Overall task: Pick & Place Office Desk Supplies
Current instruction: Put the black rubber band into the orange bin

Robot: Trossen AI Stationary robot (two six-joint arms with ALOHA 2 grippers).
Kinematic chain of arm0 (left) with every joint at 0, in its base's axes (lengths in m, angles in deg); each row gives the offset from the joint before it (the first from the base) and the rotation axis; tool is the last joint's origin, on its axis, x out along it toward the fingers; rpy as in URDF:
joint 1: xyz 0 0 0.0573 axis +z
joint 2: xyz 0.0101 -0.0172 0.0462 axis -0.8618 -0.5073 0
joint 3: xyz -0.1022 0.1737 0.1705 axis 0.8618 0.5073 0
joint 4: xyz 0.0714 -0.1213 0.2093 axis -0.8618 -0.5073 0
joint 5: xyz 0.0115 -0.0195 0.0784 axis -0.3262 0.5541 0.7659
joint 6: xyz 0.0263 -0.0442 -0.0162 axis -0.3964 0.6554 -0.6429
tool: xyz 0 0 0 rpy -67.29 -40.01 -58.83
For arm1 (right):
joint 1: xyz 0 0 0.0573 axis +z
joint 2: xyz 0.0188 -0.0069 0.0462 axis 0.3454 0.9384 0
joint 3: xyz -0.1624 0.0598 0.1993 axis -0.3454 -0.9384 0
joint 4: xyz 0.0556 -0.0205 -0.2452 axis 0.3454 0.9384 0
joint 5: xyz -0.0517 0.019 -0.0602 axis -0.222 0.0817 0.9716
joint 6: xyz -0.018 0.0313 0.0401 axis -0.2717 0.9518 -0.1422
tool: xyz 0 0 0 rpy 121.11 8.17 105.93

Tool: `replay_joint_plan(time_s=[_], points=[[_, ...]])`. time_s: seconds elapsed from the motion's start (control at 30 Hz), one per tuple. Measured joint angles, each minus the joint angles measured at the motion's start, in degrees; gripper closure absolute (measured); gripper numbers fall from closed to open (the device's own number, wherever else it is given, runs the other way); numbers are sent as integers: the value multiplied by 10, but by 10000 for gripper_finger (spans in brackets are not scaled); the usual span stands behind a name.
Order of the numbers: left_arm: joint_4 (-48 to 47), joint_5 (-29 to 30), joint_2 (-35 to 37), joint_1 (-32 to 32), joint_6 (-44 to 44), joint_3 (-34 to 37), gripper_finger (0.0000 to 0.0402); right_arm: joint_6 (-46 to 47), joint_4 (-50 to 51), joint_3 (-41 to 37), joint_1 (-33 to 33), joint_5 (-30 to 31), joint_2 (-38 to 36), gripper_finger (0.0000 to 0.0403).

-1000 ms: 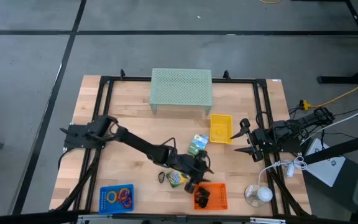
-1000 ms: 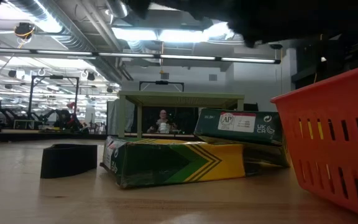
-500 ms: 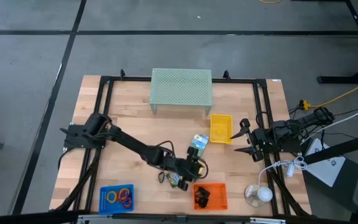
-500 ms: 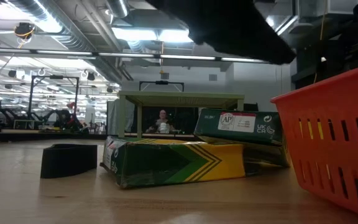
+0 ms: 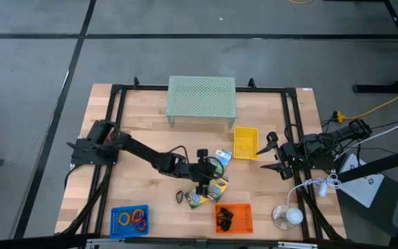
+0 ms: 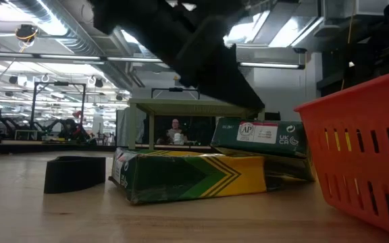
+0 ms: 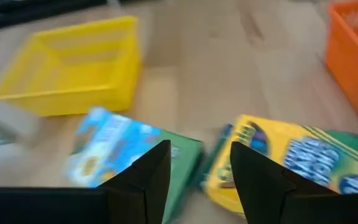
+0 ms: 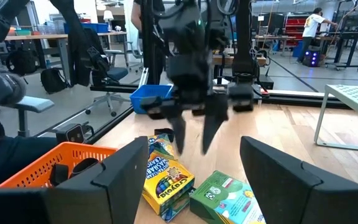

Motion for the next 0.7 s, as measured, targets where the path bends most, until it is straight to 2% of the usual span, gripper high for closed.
replay_joint_plan(time_s=[0.23,0.4,0.5,0.7], points=[[-1,147,75,-46,83,56,238,0,0,0,0,0,0,147],[-4,184,109,-76,121,85,238,0,0,0,0,0,0,147],[-8,181,109,-88,130,86,238,0,0,0,0,0,0,147],[-41,185,109,-101,230,85,238,0,0,0,0,0,0,147]])
